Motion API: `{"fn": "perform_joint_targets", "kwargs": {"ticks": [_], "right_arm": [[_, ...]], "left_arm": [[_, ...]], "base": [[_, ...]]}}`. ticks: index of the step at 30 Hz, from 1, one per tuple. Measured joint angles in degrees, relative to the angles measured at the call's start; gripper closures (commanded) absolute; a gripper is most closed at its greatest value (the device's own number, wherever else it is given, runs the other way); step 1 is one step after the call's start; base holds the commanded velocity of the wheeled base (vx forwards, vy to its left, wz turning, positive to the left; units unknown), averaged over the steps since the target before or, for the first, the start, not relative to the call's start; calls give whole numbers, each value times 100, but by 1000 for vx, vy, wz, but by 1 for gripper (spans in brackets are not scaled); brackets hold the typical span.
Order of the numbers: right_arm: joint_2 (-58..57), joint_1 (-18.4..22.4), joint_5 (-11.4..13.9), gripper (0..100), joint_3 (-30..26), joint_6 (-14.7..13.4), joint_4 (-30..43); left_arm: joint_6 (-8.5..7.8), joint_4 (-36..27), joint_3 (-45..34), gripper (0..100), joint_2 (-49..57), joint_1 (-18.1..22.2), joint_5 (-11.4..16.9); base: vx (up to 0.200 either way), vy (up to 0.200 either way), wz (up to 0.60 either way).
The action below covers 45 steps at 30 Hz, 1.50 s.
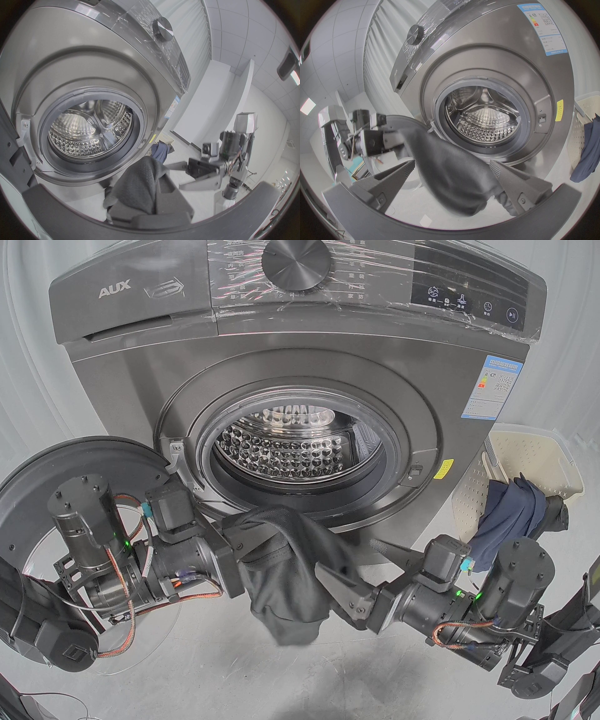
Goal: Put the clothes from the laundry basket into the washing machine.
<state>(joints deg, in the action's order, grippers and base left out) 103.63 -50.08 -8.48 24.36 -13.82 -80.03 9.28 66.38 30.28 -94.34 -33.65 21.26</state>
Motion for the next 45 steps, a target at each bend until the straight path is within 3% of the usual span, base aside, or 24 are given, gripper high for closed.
{"fn": "perform_joint_targets", "kwargs": {"ticks": [4, 7, 16, 25, 31, 45], "right_arm": [[-16, -13, 105, 0, -236, 77, -2], [-13, 0, 116, 0, -311, 149, -6], [-9, -13, 134, 0, -311, 288, -33], [297, -256, 241, 0, -197, 296, -444], [714, -295, 279, 0, 157, 389, -532], [1447, 68, 393, 0, 872, 560, -541]], "left_arm": [[185, 10, 163, 100, 16, -83, -143], [222, 5, 279, 100, 13, -122, -364], [232, 7, 627, 100, -133, -221, -908], [232, 7, 981, 100, -358, -232, -1207], [233, 5, 1098, 100, -445, -224, -1267], [243, 7, 1130, 100, -489, -232, -1268]], "base": [[0, 0, 0], [0, 0, 0], [0, 0, 0], [0, 0, 0], [0, 0, 0], [0, 0, 0]]}}
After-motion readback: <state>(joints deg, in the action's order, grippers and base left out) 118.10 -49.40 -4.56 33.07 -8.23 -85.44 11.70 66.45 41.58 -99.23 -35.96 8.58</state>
